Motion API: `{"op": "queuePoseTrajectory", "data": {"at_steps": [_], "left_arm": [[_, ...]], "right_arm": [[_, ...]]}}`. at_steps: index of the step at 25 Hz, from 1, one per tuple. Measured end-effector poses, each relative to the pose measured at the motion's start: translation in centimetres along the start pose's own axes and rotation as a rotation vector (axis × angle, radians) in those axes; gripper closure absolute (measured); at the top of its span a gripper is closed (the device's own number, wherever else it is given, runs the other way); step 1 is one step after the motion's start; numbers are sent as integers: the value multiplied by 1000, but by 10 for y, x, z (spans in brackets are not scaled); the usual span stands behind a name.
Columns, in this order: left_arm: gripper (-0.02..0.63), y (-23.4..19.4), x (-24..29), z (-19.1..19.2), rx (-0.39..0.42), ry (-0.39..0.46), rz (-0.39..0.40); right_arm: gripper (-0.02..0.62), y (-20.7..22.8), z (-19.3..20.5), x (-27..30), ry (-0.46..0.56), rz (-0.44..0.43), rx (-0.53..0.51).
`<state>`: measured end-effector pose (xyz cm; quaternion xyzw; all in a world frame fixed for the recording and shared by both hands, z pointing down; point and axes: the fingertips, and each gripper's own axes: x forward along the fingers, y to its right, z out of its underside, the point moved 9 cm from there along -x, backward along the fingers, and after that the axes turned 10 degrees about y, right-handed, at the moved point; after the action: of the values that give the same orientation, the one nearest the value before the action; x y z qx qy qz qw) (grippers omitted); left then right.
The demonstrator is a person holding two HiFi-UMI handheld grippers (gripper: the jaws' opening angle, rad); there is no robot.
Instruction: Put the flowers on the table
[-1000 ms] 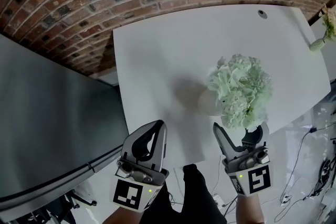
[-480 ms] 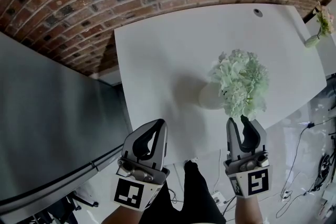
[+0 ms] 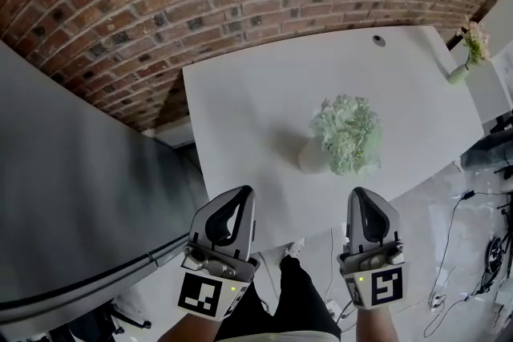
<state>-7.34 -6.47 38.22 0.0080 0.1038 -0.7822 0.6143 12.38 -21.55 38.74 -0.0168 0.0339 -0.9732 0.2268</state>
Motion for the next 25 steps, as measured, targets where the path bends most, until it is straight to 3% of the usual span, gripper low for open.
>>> {"op": "queuePoseTrajectory", "data": {"at_steps": [12, 18, 22, 25], "left_arm": [[600, 20, -14, -49, -11, 22, 52], [600, 33, -26, -63, -12, 24, 71], [600, 40, -29, -73, -6, 29, 90], [600, 45, -32, -80, -8, 34, 92]], "right_arm": [[578, -12, -61, -19, 73, -24, 28], [579, -20, -85, -30, 80, -40, 55], [578, -25, -95, -37, 32, -63, 46], [579, -28, -100, -43, 78, -62, 63]]}}
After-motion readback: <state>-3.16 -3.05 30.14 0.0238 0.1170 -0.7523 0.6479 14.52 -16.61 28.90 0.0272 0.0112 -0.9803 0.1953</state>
